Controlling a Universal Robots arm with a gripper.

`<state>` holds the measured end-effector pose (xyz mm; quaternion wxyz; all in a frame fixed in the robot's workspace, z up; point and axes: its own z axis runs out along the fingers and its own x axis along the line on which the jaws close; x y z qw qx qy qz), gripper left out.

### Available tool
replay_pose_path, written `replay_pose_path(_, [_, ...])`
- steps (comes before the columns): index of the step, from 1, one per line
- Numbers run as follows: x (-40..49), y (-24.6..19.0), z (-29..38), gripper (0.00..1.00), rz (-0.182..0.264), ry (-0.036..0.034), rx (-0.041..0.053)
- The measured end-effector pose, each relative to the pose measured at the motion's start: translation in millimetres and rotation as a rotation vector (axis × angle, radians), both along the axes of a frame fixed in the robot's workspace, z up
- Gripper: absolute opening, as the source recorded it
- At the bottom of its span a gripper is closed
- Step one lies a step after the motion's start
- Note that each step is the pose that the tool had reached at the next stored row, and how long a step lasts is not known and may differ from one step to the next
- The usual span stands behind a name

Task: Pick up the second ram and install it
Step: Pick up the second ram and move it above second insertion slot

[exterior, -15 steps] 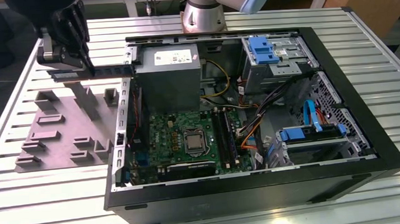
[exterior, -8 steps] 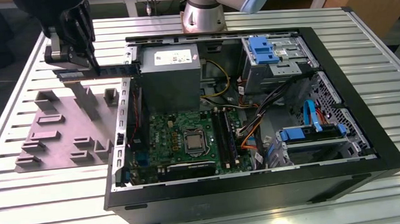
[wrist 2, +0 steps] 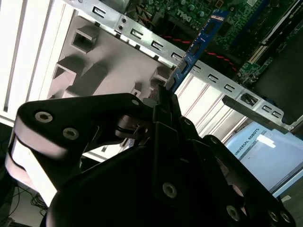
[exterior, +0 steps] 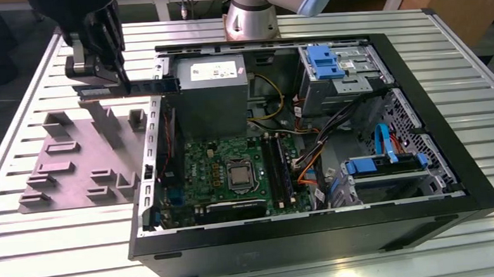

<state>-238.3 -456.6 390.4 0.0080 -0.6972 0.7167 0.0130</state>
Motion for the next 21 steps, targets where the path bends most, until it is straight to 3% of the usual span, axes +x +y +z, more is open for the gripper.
replay_pose_path(21, [24.7,0.0,-0.1,0.14,0.0,0.0,0.0001])
